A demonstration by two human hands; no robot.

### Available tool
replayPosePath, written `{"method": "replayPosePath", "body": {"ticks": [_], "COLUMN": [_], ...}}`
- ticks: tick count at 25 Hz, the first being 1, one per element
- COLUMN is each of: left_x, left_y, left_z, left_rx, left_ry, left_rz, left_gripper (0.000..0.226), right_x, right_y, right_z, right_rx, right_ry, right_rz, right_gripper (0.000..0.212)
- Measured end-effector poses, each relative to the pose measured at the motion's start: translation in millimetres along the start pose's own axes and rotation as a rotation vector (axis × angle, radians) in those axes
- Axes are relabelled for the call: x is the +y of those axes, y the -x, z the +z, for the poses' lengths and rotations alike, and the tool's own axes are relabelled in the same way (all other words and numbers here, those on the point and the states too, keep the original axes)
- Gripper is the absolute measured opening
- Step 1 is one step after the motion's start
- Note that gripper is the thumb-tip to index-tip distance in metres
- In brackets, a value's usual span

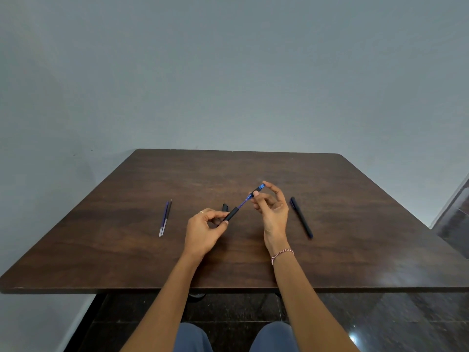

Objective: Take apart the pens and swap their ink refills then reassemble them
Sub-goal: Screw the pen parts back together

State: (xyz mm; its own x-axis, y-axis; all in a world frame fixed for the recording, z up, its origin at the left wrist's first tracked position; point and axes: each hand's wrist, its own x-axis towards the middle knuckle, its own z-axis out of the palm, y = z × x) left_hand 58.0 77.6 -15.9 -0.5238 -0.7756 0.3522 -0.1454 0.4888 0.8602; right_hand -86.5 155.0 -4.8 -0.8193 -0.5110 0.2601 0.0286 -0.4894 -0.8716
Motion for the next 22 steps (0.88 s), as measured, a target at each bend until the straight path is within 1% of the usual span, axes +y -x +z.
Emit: {"method": "replayPosePath", "body": {"ticks": [5, 8, 10, 14, 19, 22], "left_x": [0, 0, 1, 2, 2, 3], "left_y": [1, 1, 1, 1, 2, 2], "left_z": [1, 0, 0, -1, -2, -3], "left_rx": [0.013, 0.023, 0.024, 0.031, 0.035, 0.039], "left_ry": [0.005, 0.0, 0.005, 0.023, 0.028, 0.045], "left_rz": [0.014, 0.041, 0.037, 0.034, 0.033, 0.034], "left_gripper": [0.024, 0.024, 0.025, 0.027, 0.032, 0.033], "right_x": [1, 5, 7, 9, 11, 10], "right_y": [0, 3, 4, 1, 1, 0], "right_z": [0, 2, 2, 1, 1, 0], "right_rx": [-0.019, -0.133, -0.174, -0.177, -0.229, -0.231], "right_ry": [0.061, 0.182, 0.23, 0.198, 0.172, 0.165], "right_rz": [0.005, -0.023, -0.018, -0.014, -0.021, -0.028], "right_gripper": [0.028, 0.024, 0.023, 0.021, 0.026, 0.028]}}
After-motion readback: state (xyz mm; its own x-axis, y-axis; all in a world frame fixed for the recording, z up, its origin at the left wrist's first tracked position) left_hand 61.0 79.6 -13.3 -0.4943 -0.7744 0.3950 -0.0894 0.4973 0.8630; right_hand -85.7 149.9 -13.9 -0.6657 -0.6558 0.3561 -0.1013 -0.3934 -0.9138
